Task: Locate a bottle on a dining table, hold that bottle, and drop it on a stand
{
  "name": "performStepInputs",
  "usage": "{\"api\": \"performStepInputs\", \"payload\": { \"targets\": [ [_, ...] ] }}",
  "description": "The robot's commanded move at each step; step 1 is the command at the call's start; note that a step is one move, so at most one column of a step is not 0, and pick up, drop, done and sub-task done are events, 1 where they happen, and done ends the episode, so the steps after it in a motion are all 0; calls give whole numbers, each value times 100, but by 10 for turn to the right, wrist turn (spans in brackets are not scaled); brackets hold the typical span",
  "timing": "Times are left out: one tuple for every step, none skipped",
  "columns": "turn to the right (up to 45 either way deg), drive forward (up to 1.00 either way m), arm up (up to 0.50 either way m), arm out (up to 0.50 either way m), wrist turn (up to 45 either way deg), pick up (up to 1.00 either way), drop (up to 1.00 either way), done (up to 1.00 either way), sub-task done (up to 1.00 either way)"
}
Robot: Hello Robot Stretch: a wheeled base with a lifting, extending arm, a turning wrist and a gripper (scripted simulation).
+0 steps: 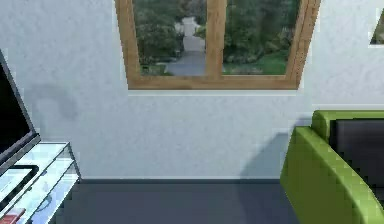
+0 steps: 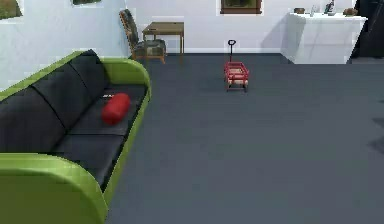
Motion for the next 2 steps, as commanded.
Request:
{"api": "performStepInputs", "payload": {
  "targets": [
    [450, 0, 0, 0, 0, 0, 0, 0, 0],
    [450, 0, 0, 0, 0, 0, 0, 0, 0]
  ]
}}
